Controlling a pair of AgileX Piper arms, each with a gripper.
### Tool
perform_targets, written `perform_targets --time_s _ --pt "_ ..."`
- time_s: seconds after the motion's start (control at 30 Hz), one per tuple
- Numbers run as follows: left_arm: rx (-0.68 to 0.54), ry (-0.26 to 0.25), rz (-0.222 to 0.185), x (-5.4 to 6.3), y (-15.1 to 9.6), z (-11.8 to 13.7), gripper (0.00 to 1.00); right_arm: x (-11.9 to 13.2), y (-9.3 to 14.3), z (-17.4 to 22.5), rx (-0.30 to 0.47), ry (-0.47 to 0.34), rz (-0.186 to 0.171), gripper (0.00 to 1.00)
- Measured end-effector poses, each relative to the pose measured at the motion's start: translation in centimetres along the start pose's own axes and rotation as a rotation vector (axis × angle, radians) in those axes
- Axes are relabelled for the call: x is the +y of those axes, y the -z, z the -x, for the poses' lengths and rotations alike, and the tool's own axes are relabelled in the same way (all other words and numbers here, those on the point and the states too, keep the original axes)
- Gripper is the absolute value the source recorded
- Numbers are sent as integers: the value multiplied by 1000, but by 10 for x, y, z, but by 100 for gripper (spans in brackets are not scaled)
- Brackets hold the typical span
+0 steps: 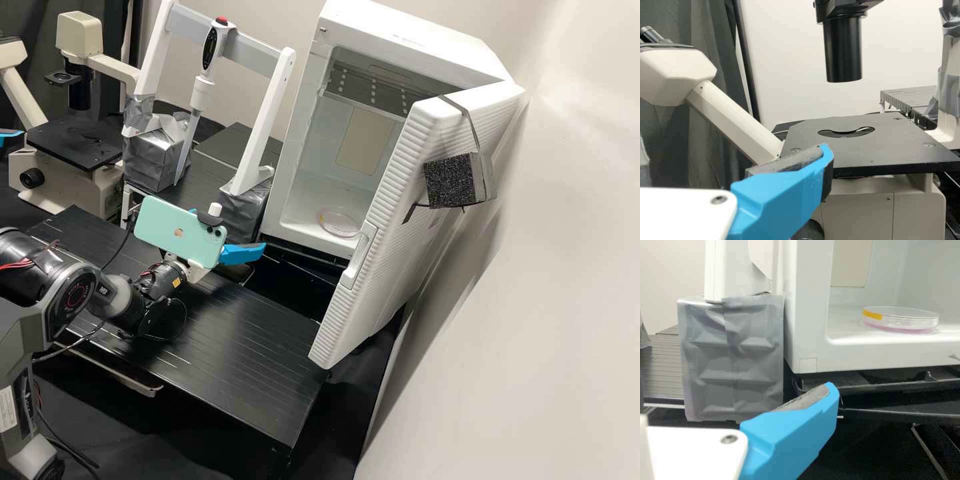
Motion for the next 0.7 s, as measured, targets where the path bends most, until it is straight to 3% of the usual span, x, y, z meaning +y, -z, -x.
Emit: perform_targets --time_s 0.33,0.5,0.7 --pt "0 0 0 0 0 0 100 1 -3 4 10 -11 7 100" --pt "0 0 0 0 0 0 100 12 -17 28 22 -19 -15 100" --pt "0 0 0 0 0 0 100 48 -40 60 42 -136 -57 100"
